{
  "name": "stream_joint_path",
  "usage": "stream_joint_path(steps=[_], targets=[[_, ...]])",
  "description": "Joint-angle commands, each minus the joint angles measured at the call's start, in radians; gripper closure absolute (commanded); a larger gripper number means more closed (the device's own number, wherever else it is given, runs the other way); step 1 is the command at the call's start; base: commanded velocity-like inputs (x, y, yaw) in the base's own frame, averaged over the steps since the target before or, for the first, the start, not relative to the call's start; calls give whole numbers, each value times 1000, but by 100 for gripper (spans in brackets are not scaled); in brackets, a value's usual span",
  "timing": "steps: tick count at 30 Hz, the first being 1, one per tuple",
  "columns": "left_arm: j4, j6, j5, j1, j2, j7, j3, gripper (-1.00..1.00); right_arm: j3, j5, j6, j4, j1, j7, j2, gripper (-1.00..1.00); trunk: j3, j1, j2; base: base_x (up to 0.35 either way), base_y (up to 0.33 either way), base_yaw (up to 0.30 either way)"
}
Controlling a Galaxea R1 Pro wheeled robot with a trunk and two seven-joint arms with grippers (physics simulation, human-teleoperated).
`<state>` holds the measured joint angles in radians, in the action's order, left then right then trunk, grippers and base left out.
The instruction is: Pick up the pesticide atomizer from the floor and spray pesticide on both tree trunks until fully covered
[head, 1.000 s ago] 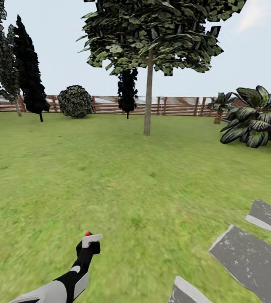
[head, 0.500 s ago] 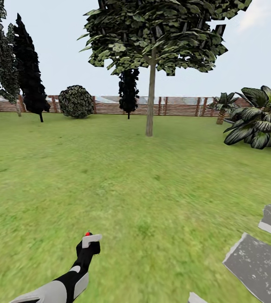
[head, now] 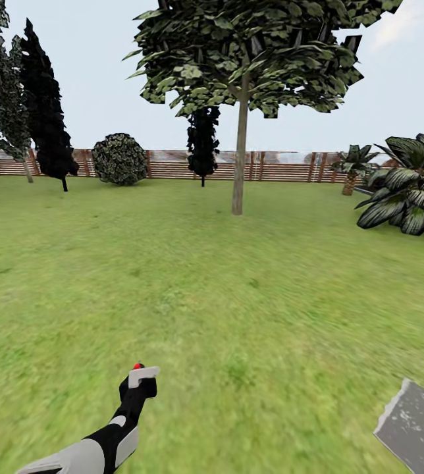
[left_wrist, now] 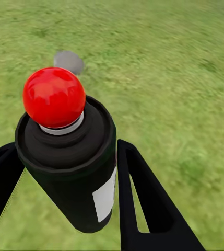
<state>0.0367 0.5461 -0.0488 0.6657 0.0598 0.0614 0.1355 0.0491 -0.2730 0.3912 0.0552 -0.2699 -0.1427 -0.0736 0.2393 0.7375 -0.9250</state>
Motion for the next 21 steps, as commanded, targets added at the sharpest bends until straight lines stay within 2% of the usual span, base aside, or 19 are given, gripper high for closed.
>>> stream_joint_path(steps=[1,11,21], targets=[[0,0,0,0,0,0,-1,100,0,0,0,0,0,0,0,-100,0,0,0,322,194,0],[0,0,0,0,0,0,-1,100,0,0,0,0,0,0,-3,-100,0,0,0,337,133,0],[0,0,0,0,0,0,-3,100,0,0,0,0,0,-1,-5,-100,0,0,0,349,21,0]])
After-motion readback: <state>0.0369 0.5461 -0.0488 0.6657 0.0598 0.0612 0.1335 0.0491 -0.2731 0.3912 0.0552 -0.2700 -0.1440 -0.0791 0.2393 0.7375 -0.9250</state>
